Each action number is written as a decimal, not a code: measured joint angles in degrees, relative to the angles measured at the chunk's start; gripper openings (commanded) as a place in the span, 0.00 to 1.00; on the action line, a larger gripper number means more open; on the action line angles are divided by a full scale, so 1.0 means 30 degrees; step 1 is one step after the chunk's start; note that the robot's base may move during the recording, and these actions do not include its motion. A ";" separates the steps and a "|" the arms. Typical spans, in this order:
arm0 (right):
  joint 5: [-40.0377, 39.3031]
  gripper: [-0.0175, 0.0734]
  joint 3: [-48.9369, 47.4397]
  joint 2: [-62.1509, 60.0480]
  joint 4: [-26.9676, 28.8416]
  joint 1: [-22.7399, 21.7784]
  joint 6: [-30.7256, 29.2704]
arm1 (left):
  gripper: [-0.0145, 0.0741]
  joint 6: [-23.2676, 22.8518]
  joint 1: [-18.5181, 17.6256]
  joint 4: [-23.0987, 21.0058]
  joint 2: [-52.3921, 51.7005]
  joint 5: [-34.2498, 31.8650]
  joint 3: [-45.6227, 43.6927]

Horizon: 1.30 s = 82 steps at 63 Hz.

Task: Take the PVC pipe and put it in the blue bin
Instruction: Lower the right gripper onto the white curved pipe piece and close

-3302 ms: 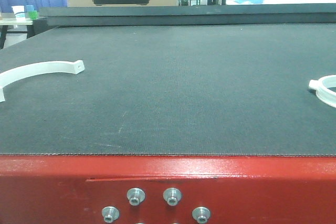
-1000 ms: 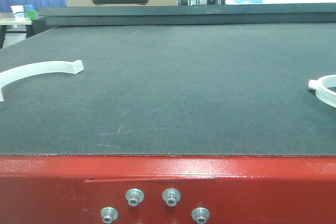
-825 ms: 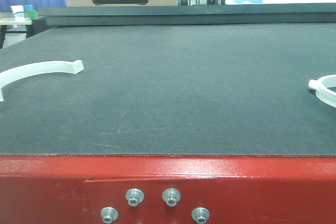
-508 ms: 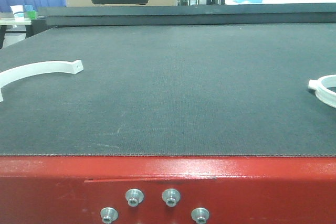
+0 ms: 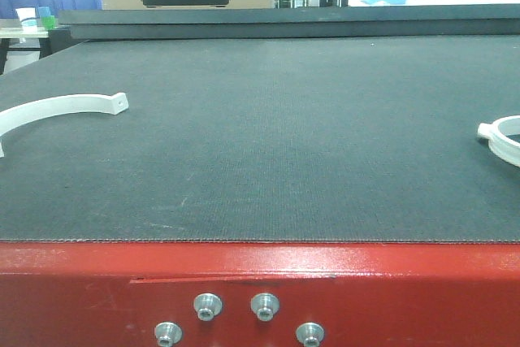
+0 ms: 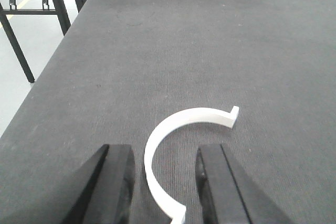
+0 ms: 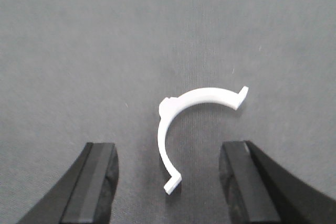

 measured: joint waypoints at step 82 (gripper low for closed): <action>0.0152 0.54 -0.3134 0.9937 -0.1589 0.1530 -0.0724 | 0.42 0.0000 0.0018 -0.0337 0.4144 0.1035 -0.3314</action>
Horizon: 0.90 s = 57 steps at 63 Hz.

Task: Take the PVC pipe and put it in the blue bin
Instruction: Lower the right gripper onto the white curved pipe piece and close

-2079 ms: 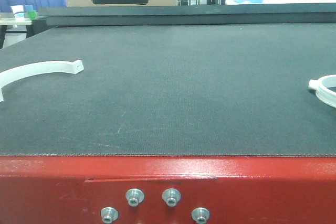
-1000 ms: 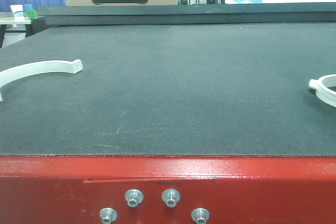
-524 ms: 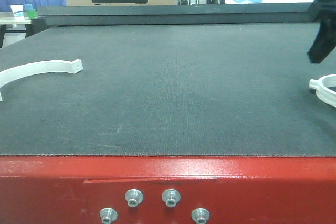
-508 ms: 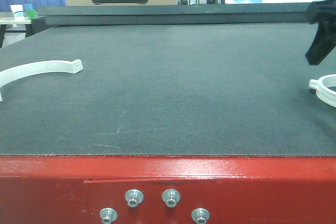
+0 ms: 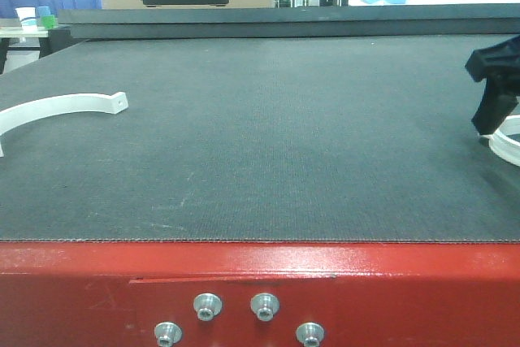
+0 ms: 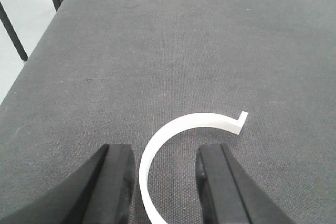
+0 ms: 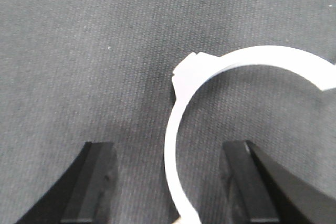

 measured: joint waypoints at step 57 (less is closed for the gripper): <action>-0.1321 0.34 -0.0114 0.2097 -0.0545 0.0043 -0.0034 | 0.42 0.0000 0.0000 0.0000 0.0000 -0.0201 0.0000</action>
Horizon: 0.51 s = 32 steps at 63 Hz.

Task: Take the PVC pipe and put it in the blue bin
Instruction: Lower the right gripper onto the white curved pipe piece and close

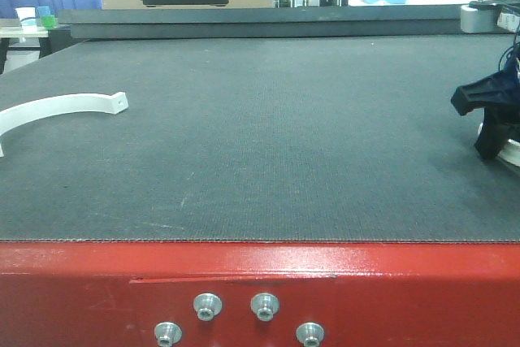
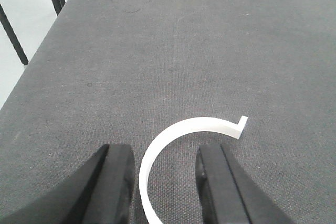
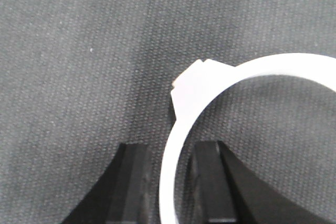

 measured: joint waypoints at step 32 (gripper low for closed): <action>-0.0323 0.01 -0.0086 0.0112 0.0077 0.0008 -0.0002 | 0.24 0.0000 0.0000 -0.0244 0.1859 0.0164 0.0000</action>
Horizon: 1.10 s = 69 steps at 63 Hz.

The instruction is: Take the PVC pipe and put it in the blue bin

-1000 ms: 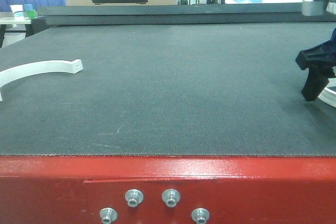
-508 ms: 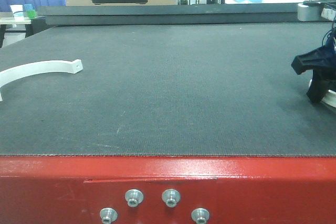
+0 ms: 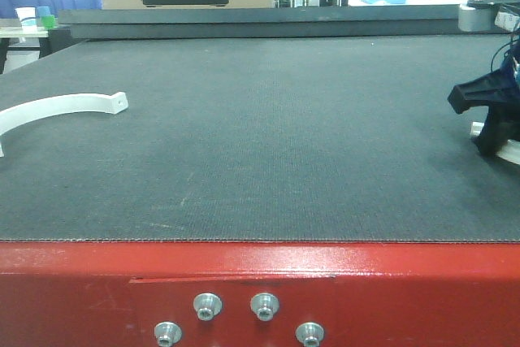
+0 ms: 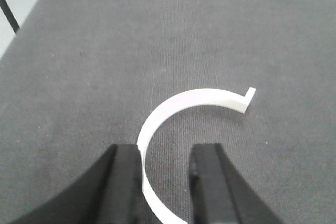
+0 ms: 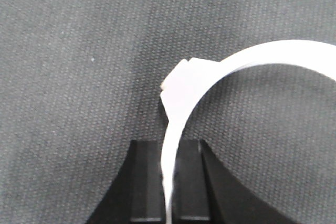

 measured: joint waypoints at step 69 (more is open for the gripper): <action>0.1280 0.01 0.0075 -0.8399 0.0251 0.0000 0.0000 | 0.45 -0.0041 0.0567 -0.1780 0.7791 0.4933 -0.5892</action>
